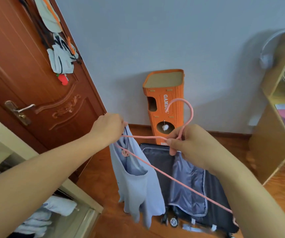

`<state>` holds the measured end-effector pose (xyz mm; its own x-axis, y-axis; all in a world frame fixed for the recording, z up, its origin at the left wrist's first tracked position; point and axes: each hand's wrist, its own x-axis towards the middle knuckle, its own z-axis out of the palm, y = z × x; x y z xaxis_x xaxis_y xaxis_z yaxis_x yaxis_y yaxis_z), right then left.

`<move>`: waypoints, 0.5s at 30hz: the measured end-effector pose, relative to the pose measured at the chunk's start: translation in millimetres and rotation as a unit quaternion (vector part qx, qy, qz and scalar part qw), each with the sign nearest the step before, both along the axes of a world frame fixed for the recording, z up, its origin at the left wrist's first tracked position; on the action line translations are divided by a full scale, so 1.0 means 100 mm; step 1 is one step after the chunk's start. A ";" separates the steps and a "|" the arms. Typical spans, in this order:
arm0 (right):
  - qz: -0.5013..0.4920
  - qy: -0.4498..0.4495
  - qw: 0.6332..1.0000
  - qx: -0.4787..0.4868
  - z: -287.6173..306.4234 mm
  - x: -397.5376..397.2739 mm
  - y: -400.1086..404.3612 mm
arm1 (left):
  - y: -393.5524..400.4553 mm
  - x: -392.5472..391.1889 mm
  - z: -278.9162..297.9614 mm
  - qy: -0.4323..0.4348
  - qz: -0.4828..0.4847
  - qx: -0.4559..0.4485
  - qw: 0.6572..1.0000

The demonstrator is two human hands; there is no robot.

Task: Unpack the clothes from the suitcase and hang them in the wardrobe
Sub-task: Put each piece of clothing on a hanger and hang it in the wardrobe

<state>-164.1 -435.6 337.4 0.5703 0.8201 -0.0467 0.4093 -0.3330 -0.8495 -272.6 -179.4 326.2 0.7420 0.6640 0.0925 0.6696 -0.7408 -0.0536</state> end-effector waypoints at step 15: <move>-0.019 -0.144 0.988 -0.051 -0.26 -0.04 0.34 | -0.55 0.37 0.17 -0.143 -0.111 -0.095 0.979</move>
